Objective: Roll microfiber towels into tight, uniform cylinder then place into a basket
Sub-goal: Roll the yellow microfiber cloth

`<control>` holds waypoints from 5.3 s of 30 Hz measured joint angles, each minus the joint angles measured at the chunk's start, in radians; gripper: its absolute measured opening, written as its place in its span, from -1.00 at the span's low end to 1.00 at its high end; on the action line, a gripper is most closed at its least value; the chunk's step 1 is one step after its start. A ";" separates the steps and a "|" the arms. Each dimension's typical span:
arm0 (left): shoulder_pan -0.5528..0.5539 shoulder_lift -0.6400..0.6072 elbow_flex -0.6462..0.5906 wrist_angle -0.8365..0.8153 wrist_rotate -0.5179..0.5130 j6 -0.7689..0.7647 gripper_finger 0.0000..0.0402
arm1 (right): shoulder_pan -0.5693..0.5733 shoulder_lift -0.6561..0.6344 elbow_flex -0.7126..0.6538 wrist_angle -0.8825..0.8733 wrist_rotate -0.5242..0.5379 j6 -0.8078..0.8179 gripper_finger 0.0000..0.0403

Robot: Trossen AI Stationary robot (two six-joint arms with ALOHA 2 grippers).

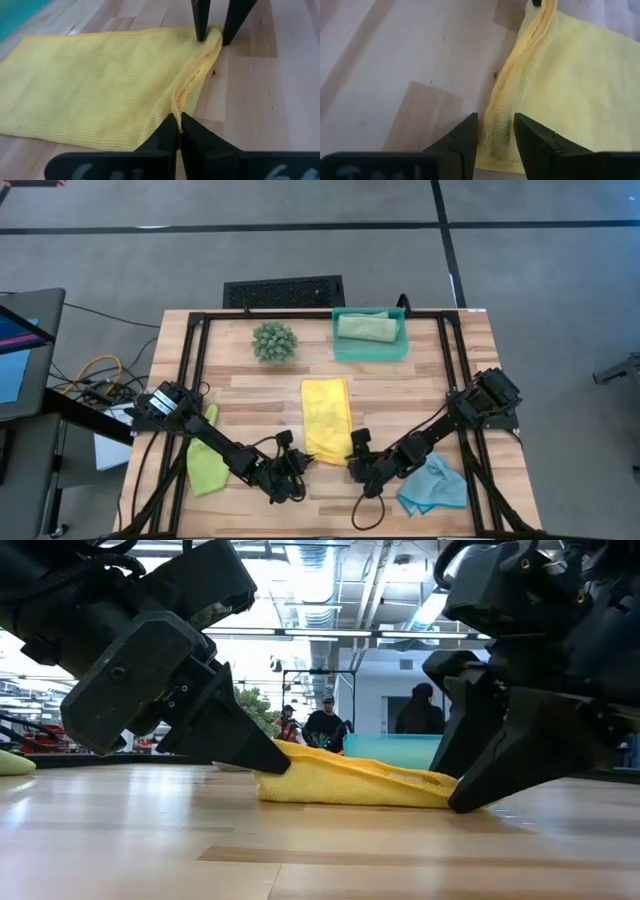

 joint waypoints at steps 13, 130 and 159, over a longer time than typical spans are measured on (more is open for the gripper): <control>-0.023 -0.002 0.036 -0.028 0.115 0.114 -1.00 | 0.000 -0.022 0.030 -0.016 -0.085 0.085 -0.94; 0.090 -0.040 0.079 -0.410 0.116 -0.181 -1.00 | -0.141 -0.097 -0.002 -0.048 0.015 0.366 -0.50; 0.043 -0.091 0.117 -0.407 0.007 -0.141 -1.00 | -0.163 -0.015 0.001 0.044 -0.159 0.402 -0.96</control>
